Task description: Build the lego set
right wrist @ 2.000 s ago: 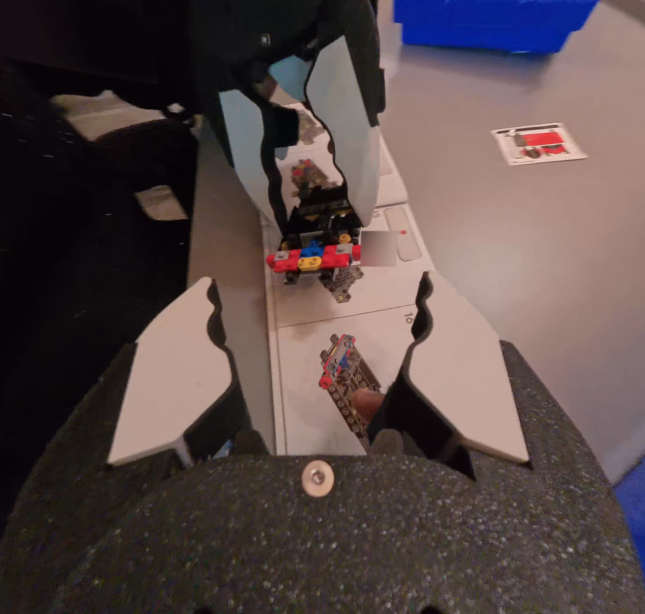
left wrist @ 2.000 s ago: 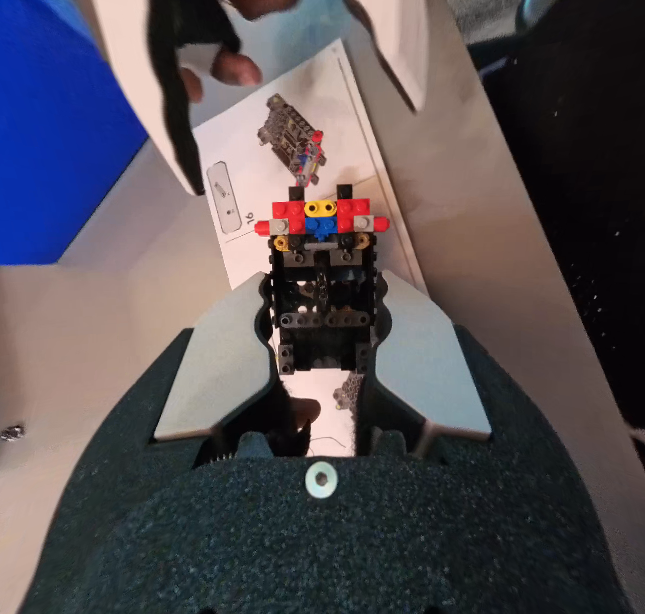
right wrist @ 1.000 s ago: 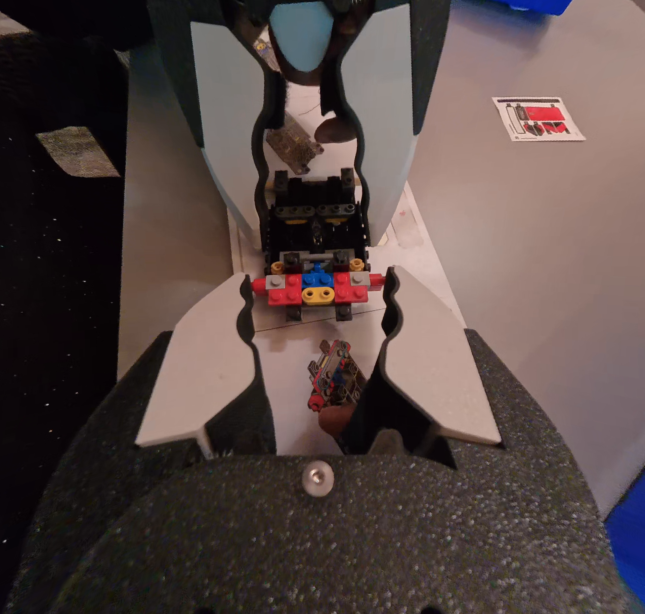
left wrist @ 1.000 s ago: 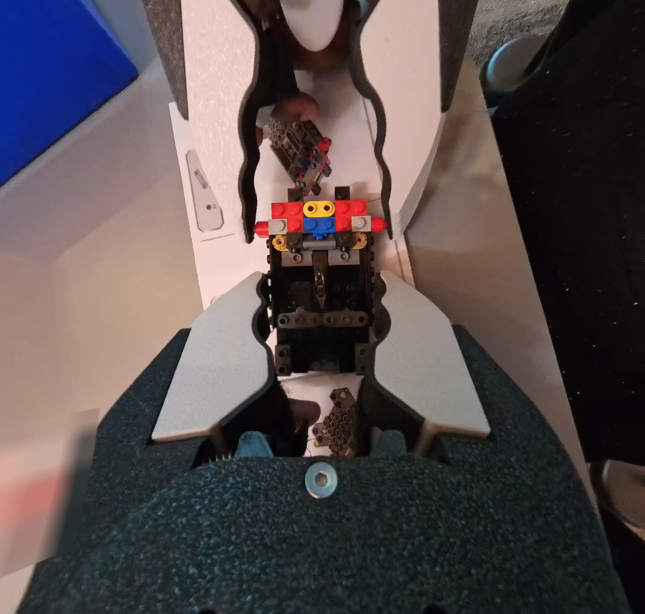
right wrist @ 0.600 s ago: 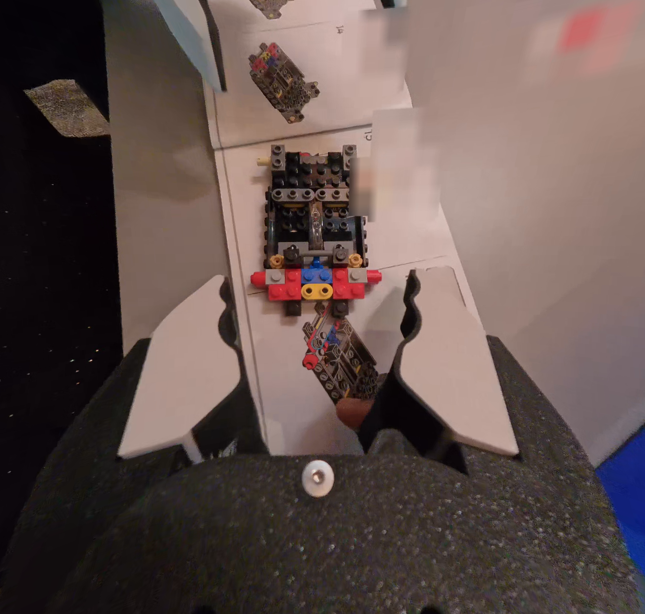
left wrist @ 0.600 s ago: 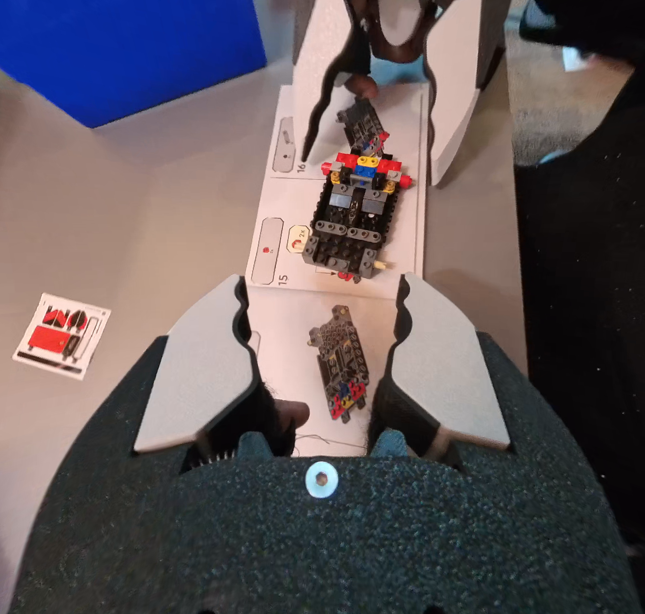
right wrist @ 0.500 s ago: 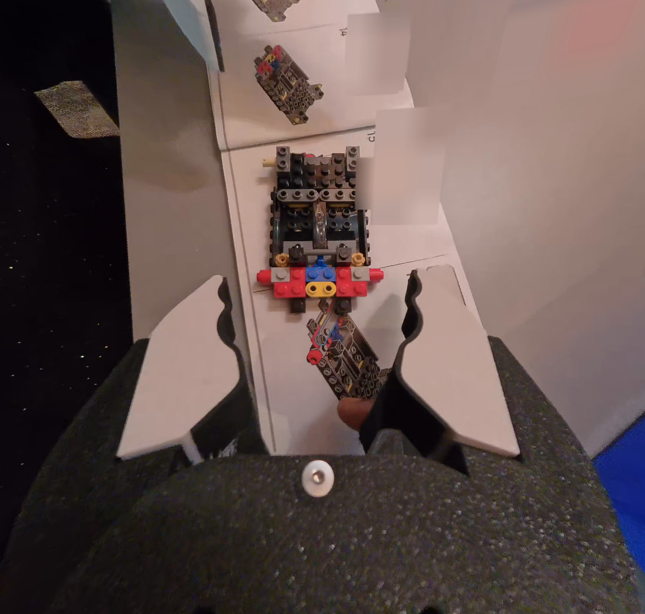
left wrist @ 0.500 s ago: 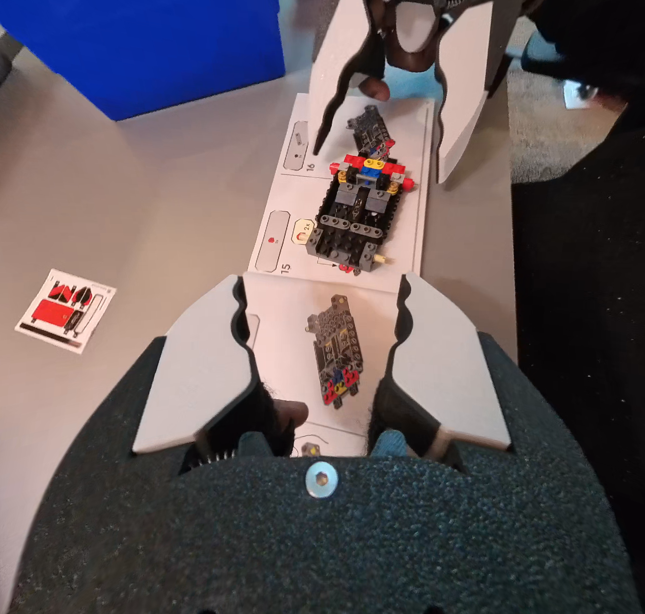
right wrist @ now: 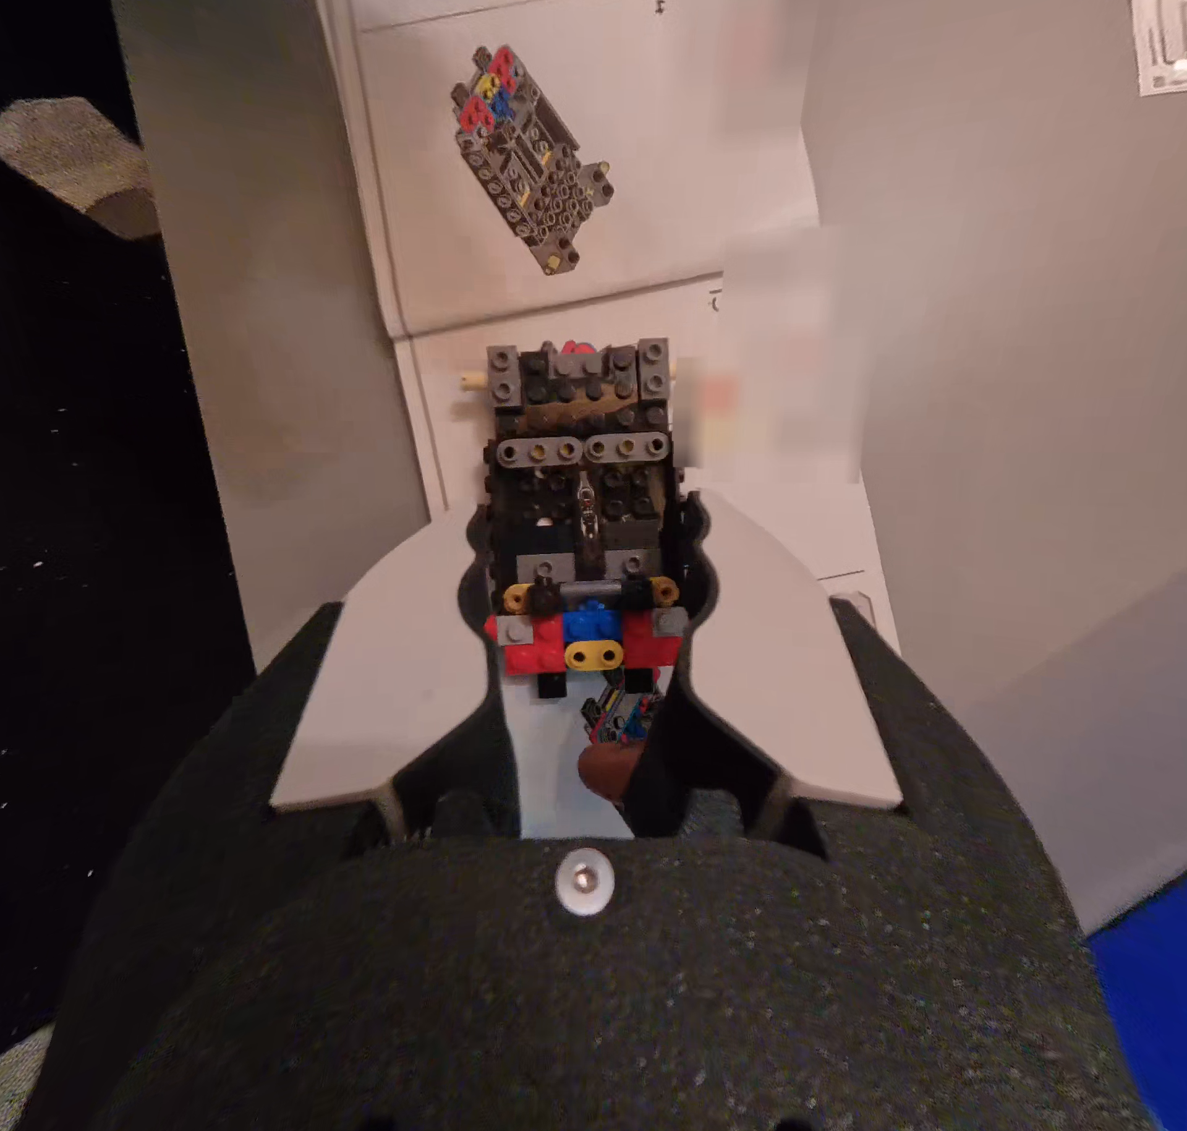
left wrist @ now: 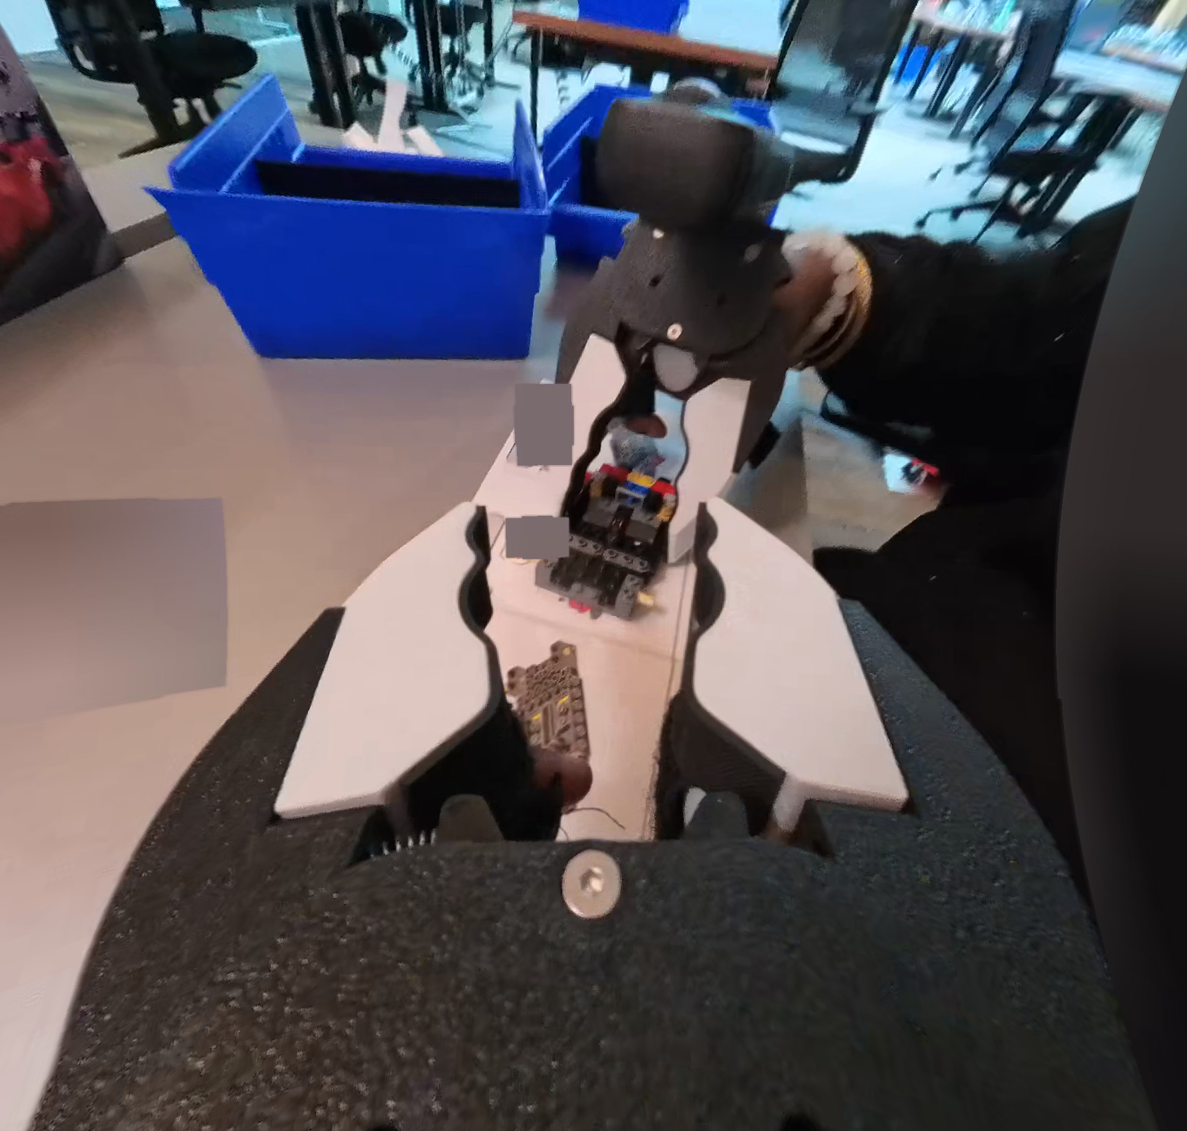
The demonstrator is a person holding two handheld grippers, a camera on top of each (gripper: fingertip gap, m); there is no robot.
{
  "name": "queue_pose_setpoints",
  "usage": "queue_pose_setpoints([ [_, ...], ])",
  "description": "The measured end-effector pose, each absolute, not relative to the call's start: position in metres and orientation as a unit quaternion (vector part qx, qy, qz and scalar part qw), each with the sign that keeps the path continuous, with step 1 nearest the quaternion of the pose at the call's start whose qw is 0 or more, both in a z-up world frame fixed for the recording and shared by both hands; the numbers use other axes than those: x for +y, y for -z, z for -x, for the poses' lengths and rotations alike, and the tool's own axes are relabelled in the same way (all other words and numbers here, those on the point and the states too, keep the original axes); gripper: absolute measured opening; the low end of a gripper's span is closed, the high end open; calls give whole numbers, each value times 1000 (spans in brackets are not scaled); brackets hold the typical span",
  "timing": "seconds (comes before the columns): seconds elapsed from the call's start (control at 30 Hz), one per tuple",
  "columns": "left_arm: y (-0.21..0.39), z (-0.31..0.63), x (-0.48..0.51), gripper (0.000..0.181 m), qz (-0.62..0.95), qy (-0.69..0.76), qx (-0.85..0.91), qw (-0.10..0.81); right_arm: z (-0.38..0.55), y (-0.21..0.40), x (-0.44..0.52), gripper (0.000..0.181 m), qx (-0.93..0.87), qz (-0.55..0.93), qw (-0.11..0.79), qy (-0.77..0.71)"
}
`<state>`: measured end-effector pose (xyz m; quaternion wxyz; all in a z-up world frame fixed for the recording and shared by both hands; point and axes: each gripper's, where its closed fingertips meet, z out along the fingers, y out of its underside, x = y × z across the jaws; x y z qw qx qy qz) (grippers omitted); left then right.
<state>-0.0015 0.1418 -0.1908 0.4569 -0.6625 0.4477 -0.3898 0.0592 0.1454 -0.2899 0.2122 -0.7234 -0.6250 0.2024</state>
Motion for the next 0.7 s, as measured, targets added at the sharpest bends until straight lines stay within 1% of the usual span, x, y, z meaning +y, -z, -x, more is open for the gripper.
queue_pose_setpoints([
  [0.07,191,3,141,62,661,389,447,459,-65,287,149,57,-635,716,216,-194],
  [0.2,218,5,146,61,687,346,465,438,-92,267,162,57,-609,735,231,-186],
  [0.3,226,-12,142,55,685,375,455,429,-116,256,156,57,-585,755,226,-190],
  [0.37,231,-25,137,54,679,382,465,420,-129,259,144,57,-581,763,215,-186],
  [0.53,251,-34,130,57,675,335,520,402,-147,270,122,57,-566,777,197,-194],
  [0.7,261,-37,126,59,681,334,538,367,-153,276,124,57,-553,787,197,-189],
])
